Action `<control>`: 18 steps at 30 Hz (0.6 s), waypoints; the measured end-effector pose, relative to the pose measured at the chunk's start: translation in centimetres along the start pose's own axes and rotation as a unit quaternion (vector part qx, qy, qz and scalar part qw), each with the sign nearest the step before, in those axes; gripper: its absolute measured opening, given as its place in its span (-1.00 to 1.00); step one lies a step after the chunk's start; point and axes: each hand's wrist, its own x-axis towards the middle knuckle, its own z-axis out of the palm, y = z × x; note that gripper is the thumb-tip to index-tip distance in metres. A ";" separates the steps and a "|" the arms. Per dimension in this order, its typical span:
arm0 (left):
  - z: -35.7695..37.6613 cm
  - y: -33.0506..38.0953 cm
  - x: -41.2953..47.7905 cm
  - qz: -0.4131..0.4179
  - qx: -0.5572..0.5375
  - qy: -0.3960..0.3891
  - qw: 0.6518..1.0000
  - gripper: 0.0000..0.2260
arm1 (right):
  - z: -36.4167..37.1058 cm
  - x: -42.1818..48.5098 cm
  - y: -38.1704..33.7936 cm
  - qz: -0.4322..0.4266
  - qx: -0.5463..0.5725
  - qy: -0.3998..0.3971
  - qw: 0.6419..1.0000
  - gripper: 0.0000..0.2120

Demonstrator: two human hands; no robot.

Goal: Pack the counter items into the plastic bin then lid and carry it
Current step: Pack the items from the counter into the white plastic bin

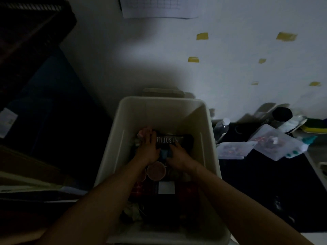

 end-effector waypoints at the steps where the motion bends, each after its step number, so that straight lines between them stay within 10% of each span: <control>1: -0.1 -0.1 -0.4 0.004 -0.002 0.006 1.000 -0.22 | -0.2 -0.2 -0.1 -0.001 0.004 0.003 1.000 -0.46; 18: -5.9 7.3 -4.9 0.136 0.015 0.133 0.982 -0.40 | -10.6 -7.9 -2.2 -0.147 0.024 0.103 0.983 -0.59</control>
